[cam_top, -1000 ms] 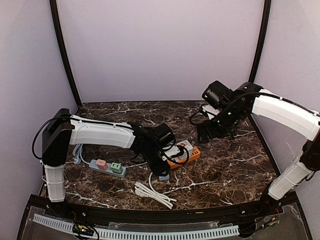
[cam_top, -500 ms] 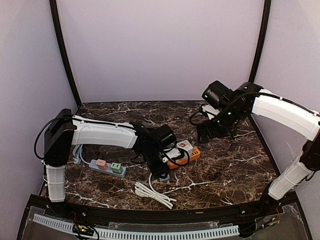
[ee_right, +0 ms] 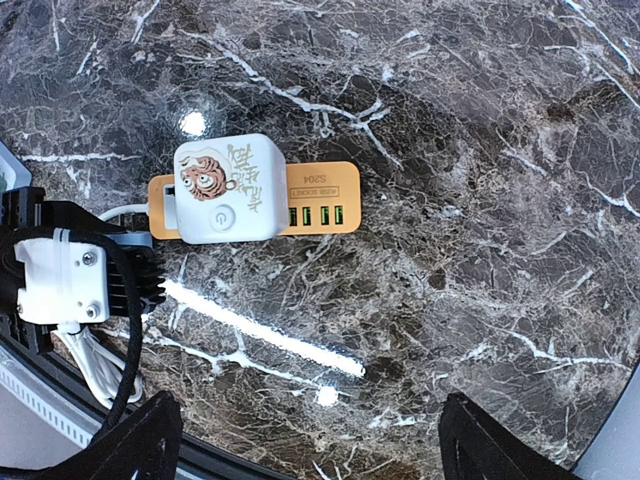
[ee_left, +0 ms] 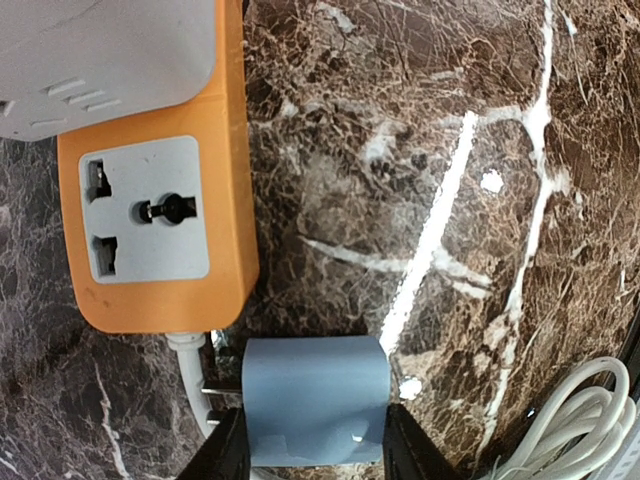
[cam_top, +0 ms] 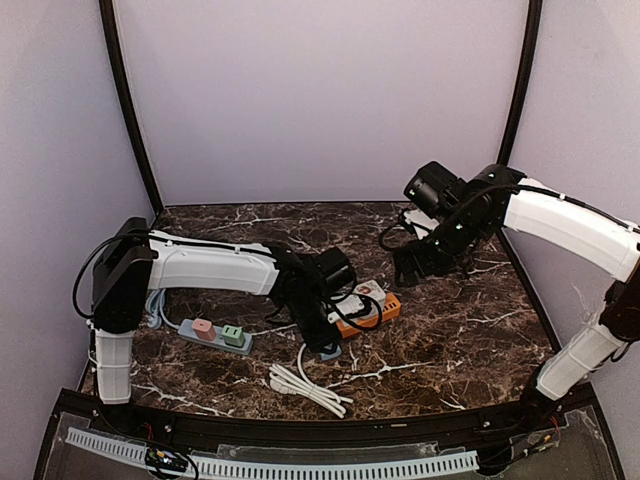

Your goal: Insert the plug

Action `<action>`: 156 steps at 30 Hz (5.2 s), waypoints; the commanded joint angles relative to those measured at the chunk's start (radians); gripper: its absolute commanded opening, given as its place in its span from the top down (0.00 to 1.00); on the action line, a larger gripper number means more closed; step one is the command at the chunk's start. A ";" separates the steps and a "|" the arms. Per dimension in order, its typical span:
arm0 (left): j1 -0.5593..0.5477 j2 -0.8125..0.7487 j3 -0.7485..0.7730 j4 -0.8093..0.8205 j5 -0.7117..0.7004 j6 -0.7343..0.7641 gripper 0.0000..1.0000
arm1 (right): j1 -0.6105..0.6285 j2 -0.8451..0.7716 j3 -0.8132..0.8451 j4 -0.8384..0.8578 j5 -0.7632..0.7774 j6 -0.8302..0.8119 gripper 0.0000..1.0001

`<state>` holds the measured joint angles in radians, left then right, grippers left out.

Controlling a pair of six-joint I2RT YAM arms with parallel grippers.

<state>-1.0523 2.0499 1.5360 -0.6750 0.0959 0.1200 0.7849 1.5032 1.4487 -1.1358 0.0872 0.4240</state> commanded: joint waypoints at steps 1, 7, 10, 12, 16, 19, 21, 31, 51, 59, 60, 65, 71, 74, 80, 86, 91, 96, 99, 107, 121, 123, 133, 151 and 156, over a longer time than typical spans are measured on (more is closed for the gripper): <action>-0.005 0.020 0.009 -0.038 -0.010 -0.002 0.58 | -0.006 -0.025 -0.007 0.018 0.015 -0.005 0.12; -0.005 0.026 0.008 -0.042 -0.012 -0.018 0.56 | -0.006 -0.030 -0.011 0.018 0.017 -0.006 0.12; -0.005 0.026 0.008 -0.043 -0.016 -0.021 0.60 | -0.006 -0.031 -0.011 0.018 0.018 -0.008 0.12; -0.006 0.026 0.011 -0.044 -0.014 -0.024 0.70 | -0.006 -0.032 -0.011 0.018 0.020 -0.008 0.12; -0.006 0.020 0.042 -0.075 -0.009 -0.043 0.80 | -0.007 -0.040 -0.008 0.020 0.030 -0.008 0.12; -0.006 -0.002 0.061 -0.093 -0.001 -0.061 0.82 | -0.007 -0.048 0.001 0.023 0.039 -0.010 0.12; -0.006 -0.029 0.062 -0.091 0.003 -0.082 0.82 | -0.007 -0.055 0.012 0.030 0.048 -0.016 0.12; -0.005 -0.166 0.059 -0.054 0.045 -0.233 0.83 | -0.007 -0.146 0.010 0.165 0.046 -0.137 0.11; 0.190 -0.307 0.065 0.182 0.412 -0.734 0.82 | -0.007 -0.324 -0.193 0.510 -0.326 -0.312 0.14; 0.248 -0.312 0.009 0.427 0.644 -1.049 0.81 | -0.004 -0.330 -0.201 0.551 -0.417 -0.363 0.18; 0.257 -0.312 -0.007 0.472 0.660 -1.075 0.81 | 0.000 -0.340 -0.212 0.564 -0.429 -0.394 0.19; 0.265 -0.300 -0.003 0.460 0.721 -1.118 0.81 | 0.026 -0.410 -0.302 0.636 -0.447 -0.595 0.18; 0.265 -0.301 0.011 0.377 0.702 -1.071 0.81 | 0.028 -0.419 -0.319 0.632 -0.331 -0.667 0.16; 0.265 -0.305 0.039 0.205 0.594 -0.952 0.80 | 0.011 -0.417 -0.355 0.676 0.004 -0.559 0.14; 0.265 -0.313 0.029 0.148 0.470 -0.851 0.67 | -0.015 -0.397 -0.326 0.635 0.111 -0.357 0.06; 0.265 -0.311 0.049 0.123 0.424 -0.792 0.47 | -0.036 -0.348 -0.260 0.421 0.202 -0.146 0.04; 0.265 -0.321 0.062 0.088 0.374 -0.750 0.25 | -0.158 -0.276 -0.178 0.167 0.162 0.065 0.05; 0.265 -0.340 0.052 0.044 0.328 -0.707 0.11 | -0.187 -0.273 -0.154 -0.060 0.147 0.277 0.01; 0.265 -0.352 0.034 0.037 0.318 -0.694 0.11 | -0.194 -0.313 -0.171 -0.186 0.176 0.426 0.01; 0.265 -0.396 0.023 -0.029 0.322 -0.644 0.12 | -0.293 -0.452 -0.405 -0.237 0.126 0.684 0.01; 0.262 -0.566 -0.111 -0.024 0.387 -0.689 0.15 | -0.794 -0.432 -0.535 -0.024 0.116 0.242 0.01; 0.262 -0.572 -0.106 -0.034 0.394 -0.683 0.15 | -0.900 -0.377 -0.516 0.027 0.018 0.164 0.01; 0.262 -0.564 -0.058 -0.069 0.378 -0.661 0.15 | -1.144 -0.311 -0.487 -0.087 0.059 0.195 0.01; 0.262 -0.482 0.008 -0.072 0.452 -0.623 0.19 | -1.491 -0.345 -0.654 0.005 0.147 0.318 0.07; 0.262 -0.484 0.000 -0.065 0.453 -0.620 0.20 | -1.497 -0.392 -0.690 0.031 0.116 0.363 0.20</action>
<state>-0.7845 1.5726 1.5326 -0.7219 0.5362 -0.5186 -0.6998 1.1416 0.7753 -1.1408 0.1856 0.7082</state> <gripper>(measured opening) 0.799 0.844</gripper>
